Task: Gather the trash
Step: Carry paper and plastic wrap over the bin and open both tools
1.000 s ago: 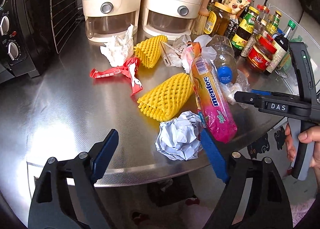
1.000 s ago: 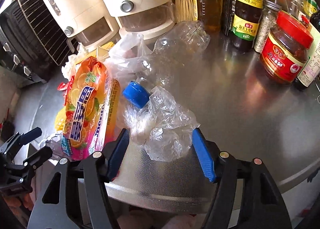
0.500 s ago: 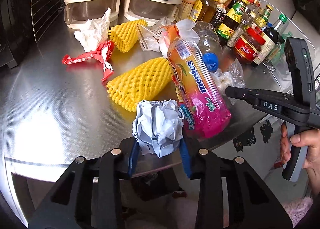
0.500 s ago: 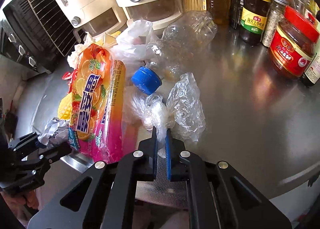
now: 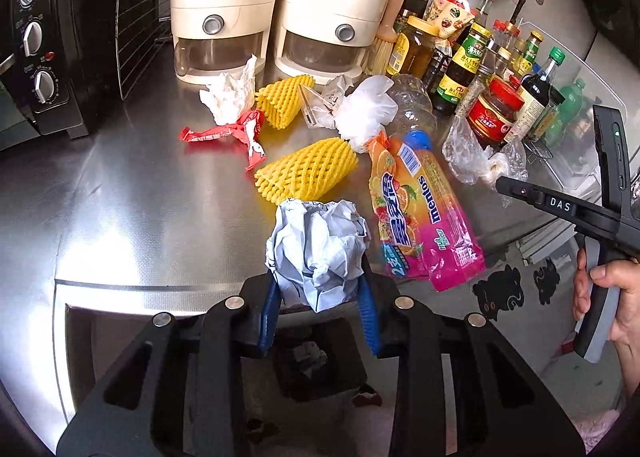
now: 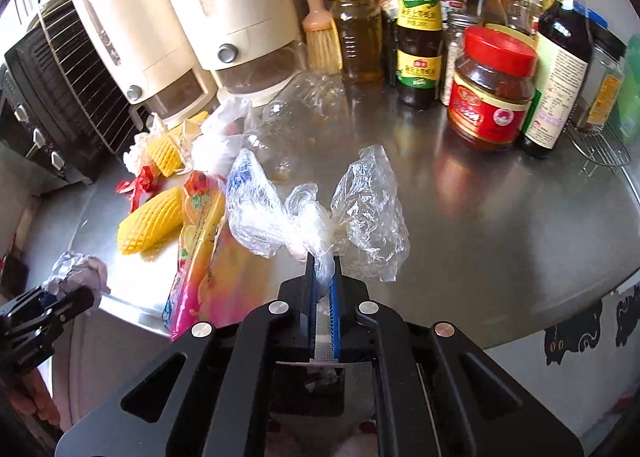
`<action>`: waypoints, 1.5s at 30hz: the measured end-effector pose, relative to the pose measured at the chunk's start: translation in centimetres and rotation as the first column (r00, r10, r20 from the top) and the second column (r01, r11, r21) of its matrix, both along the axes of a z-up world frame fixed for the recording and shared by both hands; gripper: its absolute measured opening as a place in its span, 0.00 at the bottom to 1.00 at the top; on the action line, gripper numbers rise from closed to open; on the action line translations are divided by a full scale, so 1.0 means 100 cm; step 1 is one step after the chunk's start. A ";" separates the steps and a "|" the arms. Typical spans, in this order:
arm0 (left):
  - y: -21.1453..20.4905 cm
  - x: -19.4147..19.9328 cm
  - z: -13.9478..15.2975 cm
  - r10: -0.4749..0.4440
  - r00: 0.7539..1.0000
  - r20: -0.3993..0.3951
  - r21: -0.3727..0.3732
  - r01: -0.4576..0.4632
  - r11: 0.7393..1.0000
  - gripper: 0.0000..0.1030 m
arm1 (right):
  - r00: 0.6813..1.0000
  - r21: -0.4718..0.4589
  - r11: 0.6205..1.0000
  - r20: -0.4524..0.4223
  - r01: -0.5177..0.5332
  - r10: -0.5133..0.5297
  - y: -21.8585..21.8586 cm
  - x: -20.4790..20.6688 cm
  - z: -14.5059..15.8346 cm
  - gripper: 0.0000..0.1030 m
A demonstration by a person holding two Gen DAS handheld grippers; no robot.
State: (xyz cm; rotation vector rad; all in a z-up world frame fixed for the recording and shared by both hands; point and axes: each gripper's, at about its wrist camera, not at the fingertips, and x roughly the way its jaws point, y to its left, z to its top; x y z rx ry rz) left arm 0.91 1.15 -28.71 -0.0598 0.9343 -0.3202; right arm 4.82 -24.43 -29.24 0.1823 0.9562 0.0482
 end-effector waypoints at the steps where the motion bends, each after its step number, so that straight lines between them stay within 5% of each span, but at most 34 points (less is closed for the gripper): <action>1: 0.000 -0.004 0.001 -0.001 1.000 0.002 0.002 0.001 1.000 0.31 | 1.000 0.004 1.000 0.005 0.017 -0.017 -0.002 -0.001 0.001 0.07; 11: -0.002 -0.043 0.007 -0.006 1.000 0.007 0.007 0.006 1.000 0.31 | 0.999 0.000 1.000 0.039 0.011 -0.010 -0.005 -0.034 0.016 0.07; 20: -0.009 -0.076 -0.018 -0.041 0.998 -0.049 0.022 0.042 0.999 0.31 | 1.000 0.012 1.000 -0.018 0.001 -0.001 -0.010 -0.093 -0.006 0.07; 29: -0.020 -0.089 -0.084 -0.057 0.983 -0.174 0.014 0.061 0.998 0.31 | 0.981 0.039 0.999 -0.195 0.005 0.003 -0.012 -0.128 -0.077 0.07; 45: -0.036 -0.071 -0.224 -0.034 0.929 -0.369 -0.014 0.030 0.999 0.31 | 0.911 0.166 0.986 -0.405 -0.018 0.084 0.033 -0.100 -0.222 0.07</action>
